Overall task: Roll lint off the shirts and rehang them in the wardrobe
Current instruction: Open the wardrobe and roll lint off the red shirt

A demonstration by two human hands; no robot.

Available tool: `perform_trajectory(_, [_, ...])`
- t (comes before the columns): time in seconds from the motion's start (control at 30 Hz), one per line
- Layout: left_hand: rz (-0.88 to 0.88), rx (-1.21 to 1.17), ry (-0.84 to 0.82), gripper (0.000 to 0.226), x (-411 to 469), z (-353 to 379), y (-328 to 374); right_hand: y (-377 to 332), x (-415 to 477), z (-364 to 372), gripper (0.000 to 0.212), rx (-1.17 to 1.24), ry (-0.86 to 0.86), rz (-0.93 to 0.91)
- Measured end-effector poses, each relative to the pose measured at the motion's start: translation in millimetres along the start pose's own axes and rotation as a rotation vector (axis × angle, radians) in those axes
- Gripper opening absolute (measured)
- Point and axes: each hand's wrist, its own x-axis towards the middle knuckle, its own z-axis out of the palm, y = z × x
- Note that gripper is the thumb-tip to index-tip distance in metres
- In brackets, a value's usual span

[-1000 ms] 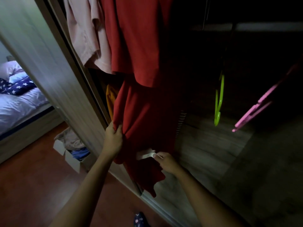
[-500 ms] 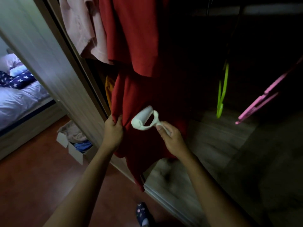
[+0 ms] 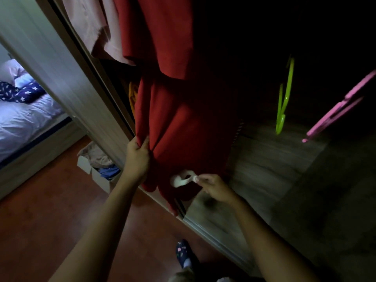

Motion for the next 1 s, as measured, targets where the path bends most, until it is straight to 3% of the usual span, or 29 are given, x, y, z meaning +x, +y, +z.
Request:
perform_trajectory(0.13, [-0.014, -0.001, -0.011, 0.029, 0, -2, -1, -34, 9, -45, 0.021, 0.184, 0.19, -0.043])
perform_trajectory(0.3, [-0.002, 0.043, -0.026, 0.029, -3, -3, 3, -56, 21, -75, 0.043, 0.464, 0.399, -0.121])
perform_trajectory(0.43, [-0.003, 0.053, -0.053, 0.023, -6, -6, 2, -45, 33, -62, 0.04, 0.355, 0.613, -0.063])
perform_trajectory(0.5, [-0.011, 0.069, -0.065, 0.025, -8, -6, 3, -19, 37, -38, 0.036, 0.287, 0.569, 0.046])
perform_trajectory(0.7, [-0.014, 0.067, -0.063, 0.033, -10, -4, 2, 56, 2, 26, 0.038, 0.093, 0.114, 0.346])
perform_trajectory(0.87, [-0.01, 0.051, -0.055, 0.034, -11, -1, 3, 42, 0, 15, 0.046, -0.024, 0.017, 0.288])
perform_trajectory(1.0, [-0.042, 0.026, -0.036, 0.034, -11, 2, 0, -3, 19, -22, 0.029, -0.043, 0.082, 0.125])
